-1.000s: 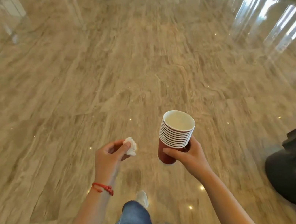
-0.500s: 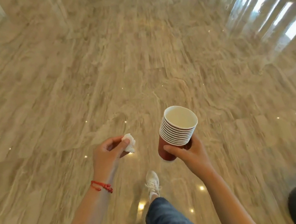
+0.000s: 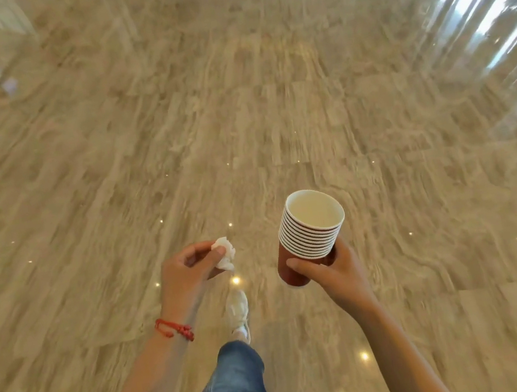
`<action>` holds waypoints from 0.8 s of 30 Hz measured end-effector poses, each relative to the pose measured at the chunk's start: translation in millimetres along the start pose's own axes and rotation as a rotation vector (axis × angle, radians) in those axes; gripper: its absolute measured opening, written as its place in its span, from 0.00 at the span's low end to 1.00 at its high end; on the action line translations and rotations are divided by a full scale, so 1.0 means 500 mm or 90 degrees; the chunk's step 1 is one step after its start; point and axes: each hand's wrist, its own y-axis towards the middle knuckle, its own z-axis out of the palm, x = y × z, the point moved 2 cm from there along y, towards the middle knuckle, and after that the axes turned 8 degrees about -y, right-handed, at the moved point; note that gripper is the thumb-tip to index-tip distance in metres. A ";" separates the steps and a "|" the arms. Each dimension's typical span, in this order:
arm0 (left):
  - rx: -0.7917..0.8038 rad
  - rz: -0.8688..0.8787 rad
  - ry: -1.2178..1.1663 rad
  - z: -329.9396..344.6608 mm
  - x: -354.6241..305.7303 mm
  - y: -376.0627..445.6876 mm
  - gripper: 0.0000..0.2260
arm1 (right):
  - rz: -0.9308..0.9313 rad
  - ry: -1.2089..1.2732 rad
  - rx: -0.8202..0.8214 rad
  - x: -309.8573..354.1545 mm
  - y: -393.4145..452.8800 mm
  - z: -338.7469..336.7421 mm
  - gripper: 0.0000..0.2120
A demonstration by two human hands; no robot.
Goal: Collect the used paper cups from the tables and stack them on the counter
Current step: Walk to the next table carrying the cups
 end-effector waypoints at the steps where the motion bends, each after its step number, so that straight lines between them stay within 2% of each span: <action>1: -0.003 -0.003 -0.001 0.014 -0.005 0.052 0.05 | 0.001 0.003 0.002 0.008 0.054 0.006 0.22; 6: 0.008 -0.013 -0.003 0.097 -0.051 0.324 0.04 | 0.006 0.025 -0.001 0.067 0.341 0.031 0.24; 13: 0.032 -0.025 -0.002 0.246 -0.165 0.691 0.06 | -0.001 0.014 -0.076 0.167 0.713 -0.002 0.23; 19: 0.095 -0.064 0.020 0.432 -0.184 0.951 0.04 | 0.046 0.021 -0.113 0.162 0.971 -0.069 0.27; 24: 0.095 -0.047 0.034 0.608 -0.194 1.176 0.03 | 0.050 0.013 -0.100 0.160 1.239 -0.142 0.26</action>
